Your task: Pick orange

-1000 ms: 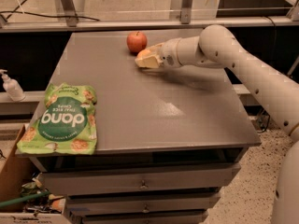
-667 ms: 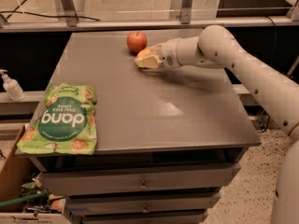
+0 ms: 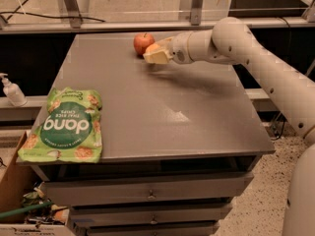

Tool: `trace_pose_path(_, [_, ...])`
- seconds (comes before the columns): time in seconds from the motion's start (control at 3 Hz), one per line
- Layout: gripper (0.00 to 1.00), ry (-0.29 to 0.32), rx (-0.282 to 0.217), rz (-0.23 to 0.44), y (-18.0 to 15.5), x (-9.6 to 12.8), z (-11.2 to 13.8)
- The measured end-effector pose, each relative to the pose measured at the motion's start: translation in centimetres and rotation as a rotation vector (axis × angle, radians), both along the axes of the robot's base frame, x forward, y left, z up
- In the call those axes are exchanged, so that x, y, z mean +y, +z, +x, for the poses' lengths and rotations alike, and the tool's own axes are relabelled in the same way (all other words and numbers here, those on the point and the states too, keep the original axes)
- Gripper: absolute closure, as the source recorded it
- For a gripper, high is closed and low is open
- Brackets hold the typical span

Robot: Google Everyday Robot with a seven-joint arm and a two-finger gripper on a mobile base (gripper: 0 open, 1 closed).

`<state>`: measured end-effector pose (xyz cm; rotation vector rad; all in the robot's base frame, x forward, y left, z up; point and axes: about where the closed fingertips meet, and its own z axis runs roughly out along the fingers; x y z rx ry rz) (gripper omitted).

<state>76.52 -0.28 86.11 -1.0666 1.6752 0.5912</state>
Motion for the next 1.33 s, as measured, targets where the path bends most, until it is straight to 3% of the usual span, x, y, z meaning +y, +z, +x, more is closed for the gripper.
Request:
trace_pose_path(0.33, [1.00,-0.003,-0.037,-0.013,2.3,-1.1,0.4])
trace_pose_path(0.67, [1.00,-0.010,-0.047,-0.031,3.9,-3.8,-0.1])
trace_pose_path(1.0, [1.00,-0.036,-0.010,-0.025,5.6,-10.4,-2.8])
trace_pose_path(1.33, [1.00,-0.036,-0.009,-0.025,5.6,-10.4,-2.8])
